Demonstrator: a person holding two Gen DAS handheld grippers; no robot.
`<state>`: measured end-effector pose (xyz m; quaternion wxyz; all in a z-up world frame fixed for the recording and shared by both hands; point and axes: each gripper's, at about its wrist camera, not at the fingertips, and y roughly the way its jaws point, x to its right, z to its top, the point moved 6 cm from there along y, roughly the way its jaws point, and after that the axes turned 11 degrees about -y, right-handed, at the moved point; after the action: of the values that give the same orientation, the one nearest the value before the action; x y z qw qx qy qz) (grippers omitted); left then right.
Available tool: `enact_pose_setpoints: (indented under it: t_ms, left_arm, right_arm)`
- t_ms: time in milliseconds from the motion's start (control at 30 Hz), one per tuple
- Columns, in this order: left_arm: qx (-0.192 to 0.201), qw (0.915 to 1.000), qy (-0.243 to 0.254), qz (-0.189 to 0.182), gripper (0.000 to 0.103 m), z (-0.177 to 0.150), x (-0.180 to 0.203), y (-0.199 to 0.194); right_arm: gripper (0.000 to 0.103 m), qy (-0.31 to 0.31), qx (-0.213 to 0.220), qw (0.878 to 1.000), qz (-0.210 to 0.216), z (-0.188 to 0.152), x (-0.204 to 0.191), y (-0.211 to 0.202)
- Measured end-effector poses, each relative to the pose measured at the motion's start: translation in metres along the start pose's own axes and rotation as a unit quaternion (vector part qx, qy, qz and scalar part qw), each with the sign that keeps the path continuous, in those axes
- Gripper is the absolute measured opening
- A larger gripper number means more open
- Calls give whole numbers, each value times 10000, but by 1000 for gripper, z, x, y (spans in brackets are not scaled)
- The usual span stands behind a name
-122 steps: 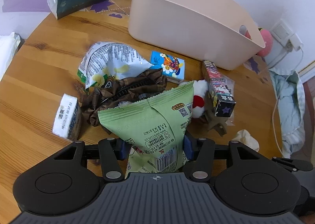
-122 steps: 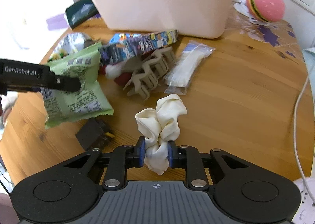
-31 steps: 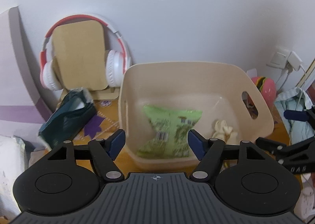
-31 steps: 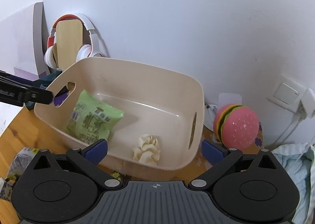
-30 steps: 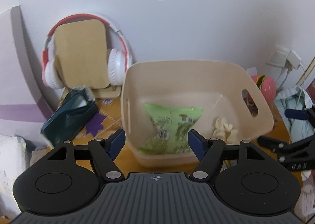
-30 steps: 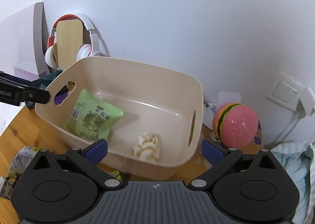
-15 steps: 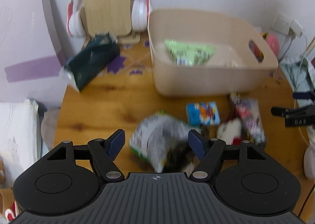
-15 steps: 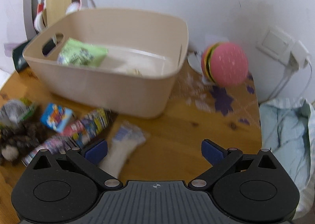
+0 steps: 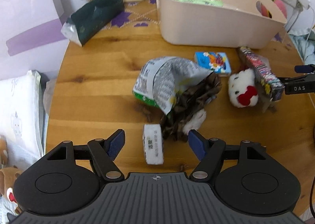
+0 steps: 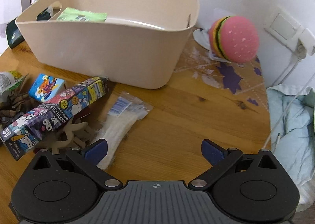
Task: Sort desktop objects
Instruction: 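Grasp the white tissue pack with the left tool while the right tool grasps the clear strip bag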
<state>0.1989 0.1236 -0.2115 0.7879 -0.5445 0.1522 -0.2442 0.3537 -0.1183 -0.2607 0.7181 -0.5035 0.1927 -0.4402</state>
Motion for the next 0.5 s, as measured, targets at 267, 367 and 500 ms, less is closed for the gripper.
enact_pose_setpoints:
  t_ms: [267, 367, 500]
  left_arm:
    - [-159, 9997, -134, 154, 72, -2, -9, 15]
    - [-219, 9995, -184, 165, 72, -3, -10, 21]
    - [-278, 9992, -215, 174, 72, -3, -10, 29]
  right_arm:
    - [103, -58, -25, 9999, 130, 9, -15, 14]
    - [103, -13, -29, 9998, 201, 12, -18, 19]
    - [101, 201, -85, 9993, 320, 15, -20, 25]
